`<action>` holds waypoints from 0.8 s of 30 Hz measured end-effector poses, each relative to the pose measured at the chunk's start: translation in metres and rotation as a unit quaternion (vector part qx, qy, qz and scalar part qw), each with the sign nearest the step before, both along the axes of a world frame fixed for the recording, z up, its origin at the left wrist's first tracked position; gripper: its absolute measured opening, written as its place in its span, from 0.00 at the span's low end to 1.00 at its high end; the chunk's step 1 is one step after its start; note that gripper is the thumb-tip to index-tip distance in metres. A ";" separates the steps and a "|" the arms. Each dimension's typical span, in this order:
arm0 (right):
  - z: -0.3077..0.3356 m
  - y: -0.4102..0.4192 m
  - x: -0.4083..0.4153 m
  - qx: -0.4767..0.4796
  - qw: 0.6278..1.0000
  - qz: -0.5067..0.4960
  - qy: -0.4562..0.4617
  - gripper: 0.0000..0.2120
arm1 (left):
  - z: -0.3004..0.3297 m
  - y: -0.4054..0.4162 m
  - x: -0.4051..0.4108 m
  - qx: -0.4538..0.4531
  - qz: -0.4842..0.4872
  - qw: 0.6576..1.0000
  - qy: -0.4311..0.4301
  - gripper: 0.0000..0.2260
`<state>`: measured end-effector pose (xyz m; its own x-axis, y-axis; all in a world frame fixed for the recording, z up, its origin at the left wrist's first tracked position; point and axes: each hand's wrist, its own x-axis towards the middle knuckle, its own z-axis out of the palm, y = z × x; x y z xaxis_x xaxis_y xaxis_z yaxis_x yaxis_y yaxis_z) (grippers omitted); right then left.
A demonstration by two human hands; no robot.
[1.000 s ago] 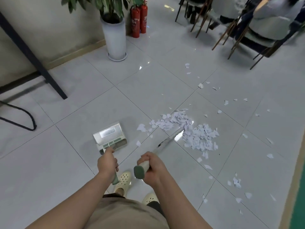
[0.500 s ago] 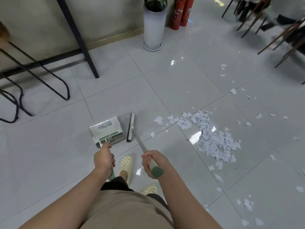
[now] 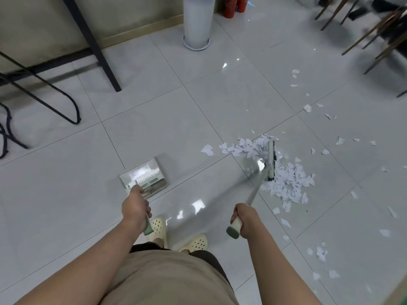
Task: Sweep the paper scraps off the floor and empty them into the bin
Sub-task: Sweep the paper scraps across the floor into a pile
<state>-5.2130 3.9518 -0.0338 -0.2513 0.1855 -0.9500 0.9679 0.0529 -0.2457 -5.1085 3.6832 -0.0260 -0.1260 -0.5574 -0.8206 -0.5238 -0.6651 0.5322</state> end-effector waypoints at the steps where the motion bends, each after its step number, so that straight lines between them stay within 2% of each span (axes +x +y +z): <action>1: 0.003 -0.005 0.002 -0.012 1.000 -0.019 0.011 0.09 | -0.002 -0.003 -0.002 0.005 -0.005 1.000 0.002 0.06; 4: 0.015 -0.025 0.003 -0.068 0.994 -0.074 0.035 0.08 | -0.003 -0.011 -0.011 0.016 -0.027 0.999 0.008 0.07; 8: 0.030 -0.058 0.005 -0.119 0.989 -0.087 0.016 0.09 | -0.007 -0.029 -0.019 0.027 -0.061 0.998 0.004 0.07; 12: 0.033 -0.086 0.008 -0.157 0.984 -0.069 -0.044 0.13 | -0.008 -0.049 -0.027 0.041 -0.069 0.996 0.028 0.06; 16: 0.028 -0.119 0.010 -0.196 0.975 -0.018 -0.099 0.12 | -0.006 -0.074 -0.033 0.057 -0.061 0.996 0.045 0.06; 20: 0.021 -0.153 0.004 -0.189 0.976 0.022 -0.106 0.11 | -0.005 -0.092 -0.033 0.054 -0.085 0.994 0.039 0.07; 24: 0.009 -0.156 -0.019 -0.200 0.975 -0.006 -0.102 0.12 | -0.004 -0.104 -0.041 0.047 -0.085 0.995 0.034 0.06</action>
<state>-5.2318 3.7957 -0.0244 -0.0507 -0.2078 -0.9769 0.9987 -0.0184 -0.0479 -5.1491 3.5788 -0.0303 -0.2683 -0.4453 -0.8542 -0.5975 -0.6186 0.5102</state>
